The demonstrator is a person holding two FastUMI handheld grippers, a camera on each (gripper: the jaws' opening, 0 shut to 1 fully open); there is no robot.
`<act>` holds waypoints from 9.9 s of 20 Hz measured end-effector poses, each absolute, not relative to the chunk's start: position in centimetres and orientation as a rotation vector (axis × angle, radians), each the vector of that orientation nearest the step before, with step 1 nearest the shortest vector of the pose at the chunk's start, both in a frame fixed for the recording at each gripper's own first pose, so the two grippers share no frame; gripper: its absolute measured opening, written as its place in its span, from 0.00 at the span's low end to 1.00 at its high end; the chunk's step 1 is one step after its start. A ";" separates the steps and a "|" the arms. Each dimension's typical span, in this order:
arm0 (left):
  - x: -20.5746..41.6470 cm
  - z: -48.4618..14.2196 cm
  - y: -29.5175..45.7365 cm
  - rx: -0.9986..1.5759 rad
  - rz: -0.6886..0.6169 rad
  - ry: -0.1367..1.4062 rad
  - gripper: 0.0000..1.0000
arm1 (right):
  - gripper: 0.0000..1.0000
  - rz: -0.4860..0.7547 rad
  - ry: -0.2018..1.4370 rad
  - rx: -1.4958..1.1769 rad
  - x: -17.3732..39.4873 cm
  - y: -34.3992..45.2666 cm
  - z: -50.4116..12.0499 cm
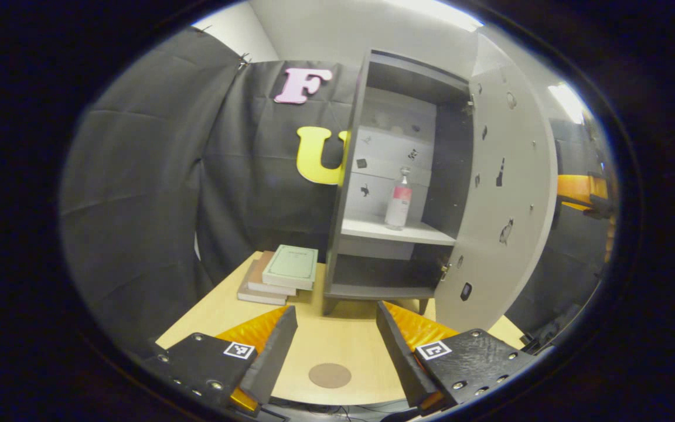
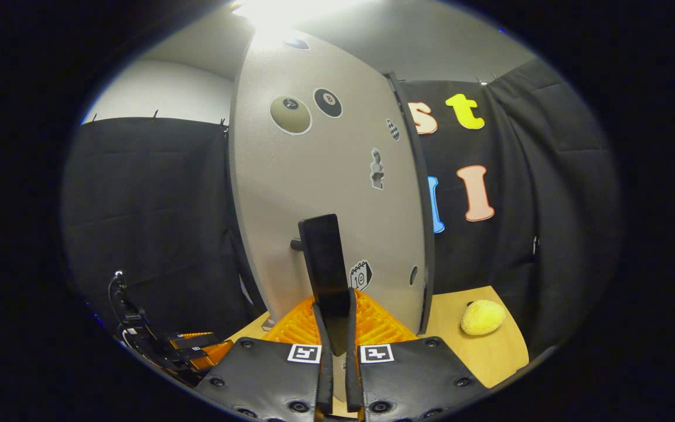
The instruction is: Open the cabinet door with the right hand, grasp the bottle in the cabinet with the left hand and place it on the coaster, then close the cabinet door with the right hand.
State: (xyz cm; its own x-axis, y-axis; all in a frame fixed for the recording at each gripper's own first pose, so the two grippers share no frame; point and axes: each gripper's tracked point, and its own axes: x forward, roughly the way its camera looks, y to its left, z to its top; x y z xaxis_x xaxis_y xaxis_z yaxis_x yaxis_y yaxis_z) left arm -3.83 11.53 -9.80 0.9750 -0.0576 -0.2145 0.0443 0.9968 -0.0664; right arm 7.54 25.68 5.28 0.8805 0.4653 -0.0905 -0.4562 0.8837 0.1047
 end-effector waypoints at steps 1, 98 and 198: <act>-3.8 -9.9 11.3 -0.057 -0.070 0.222 0.84 | 0.10 0.459 0.112 0.080 7.6 25.2 5.2; -2.1 -4.4 6.3 0.055 -0.353 0.010 0.75 | 0.97 -0.198 0.177 0.251 23.0 -4.7 0.6; -31.0 -7.2 15.3 0.030 0.275 0.164 0.82 | 0.98 0.277 0.082 0.083 16.6 8.1 4.3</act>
State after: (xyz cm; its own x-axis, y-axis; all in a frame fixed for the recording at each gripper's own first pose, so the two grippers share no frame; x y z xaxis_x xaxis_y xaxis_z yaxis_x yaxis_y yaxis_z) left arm -31.00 15.26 -7.24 0.9492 0.2723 -0.1575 -0.2675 0.9622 0.0517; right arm 16.59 8.08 4.31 0.9585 0.2767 -0.0689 -0.2700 0.9584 0.0930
